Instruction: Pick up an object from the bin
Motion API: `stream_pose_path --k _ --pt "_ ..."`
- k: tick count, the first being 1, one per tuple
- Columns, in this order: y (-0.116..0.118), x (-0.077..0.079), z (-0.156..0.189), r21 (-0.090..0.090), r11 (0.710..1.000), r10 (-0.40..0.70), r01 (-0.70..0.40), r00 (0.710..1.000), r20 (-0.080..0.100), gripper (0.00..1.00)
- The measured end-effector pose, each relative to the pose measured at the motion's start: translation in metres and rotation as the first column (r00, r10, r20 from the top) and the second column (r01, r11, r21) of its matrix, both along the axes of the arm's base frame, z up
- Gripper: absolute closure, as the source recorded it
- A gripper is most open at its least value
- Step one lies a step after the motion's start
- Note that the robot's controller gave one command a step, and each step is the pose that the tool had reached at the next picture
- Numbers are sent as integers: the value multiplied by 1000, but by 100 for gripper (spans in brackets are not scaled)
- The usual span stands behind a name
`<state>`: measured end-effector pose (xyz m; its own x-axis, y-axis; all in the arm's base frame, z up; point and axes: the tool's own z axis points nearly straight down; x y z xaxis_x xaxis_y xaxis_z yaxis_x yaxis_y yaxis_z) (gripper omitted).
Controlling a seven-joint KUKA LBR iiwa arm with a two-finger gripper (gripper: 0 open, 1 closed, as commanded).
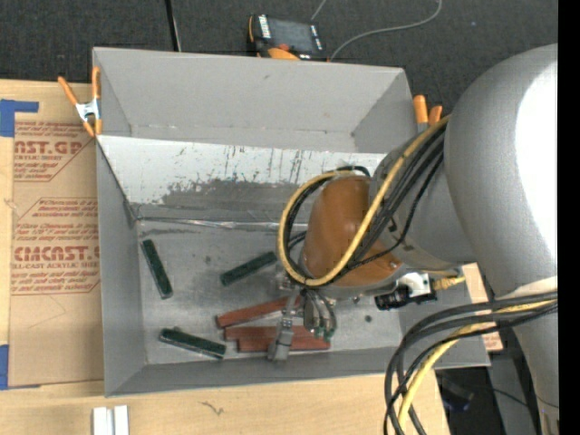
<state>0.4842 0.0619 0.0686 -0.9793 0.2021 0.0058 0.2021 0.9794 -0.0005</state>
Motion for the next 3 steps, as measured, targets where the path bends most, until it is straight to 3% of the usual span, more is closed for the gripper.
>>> stream_pose_path --k 1,2,3 --pt "0 0 0 0 1000 0 0 1000 3 0" --pt "1 1 3 1 1000 0 0 1000 5 100" --pt "1 1 14 0 1000 1 -1 1000 7 100"
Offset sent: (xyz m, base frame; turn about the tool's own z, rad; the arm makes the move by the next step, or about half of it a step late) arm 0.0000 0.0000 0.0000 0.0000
